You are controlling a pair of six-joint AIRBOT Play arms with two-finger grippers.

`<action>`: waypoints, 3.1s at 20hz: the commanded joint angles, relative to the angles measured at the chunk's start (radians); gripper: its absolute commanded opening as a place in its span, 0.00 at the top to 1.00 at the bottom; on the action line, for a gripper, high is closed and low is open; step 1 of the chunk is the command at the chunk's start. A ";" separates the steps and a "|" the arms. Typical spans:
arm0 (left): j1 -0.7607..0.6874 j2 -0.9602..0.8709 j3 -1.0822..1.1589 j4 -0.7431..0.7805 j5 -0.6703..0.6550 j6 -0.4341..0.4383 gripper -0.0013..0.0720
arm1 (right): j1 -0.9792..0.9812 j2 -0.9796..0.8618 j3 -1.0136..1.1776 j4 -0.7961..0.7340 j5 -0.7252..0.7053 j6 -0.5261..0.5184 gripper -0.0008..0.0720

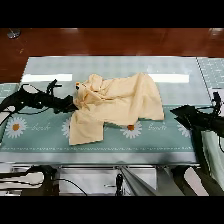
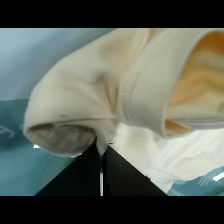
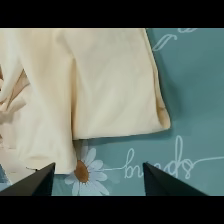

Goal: Fold the shirts.

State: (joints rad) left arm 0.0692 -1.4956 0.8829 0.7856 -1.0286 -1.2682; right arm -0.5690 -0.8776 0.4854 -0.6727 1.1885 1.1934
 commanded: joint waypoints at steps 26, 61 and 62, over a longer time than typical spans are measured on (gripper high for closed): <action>-0.007 0.019 0.087 -0.009 -0.102 0.000 0.94 | 0.414 -0.521 0.409 -0.126 -0.156 0.174 0.96; 0.098 0.732 0.626 0.443 -0.320 -0.184 0.94 | 0.415 0.201 1.108 -0.661 0.357 0.386 0.95; 0.097 0.673 0.606 0.432 -0.319 -0.184 0.94 | 0.415 0.169 1.036 -0.660 0.310 0.380 0.96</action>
State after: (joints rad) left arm 0.1749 -0.7094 1.5658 1.2583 -1.3365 -1.4487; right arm -0.1543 -0.6548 1.6737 -1.3830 1.5684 1.5967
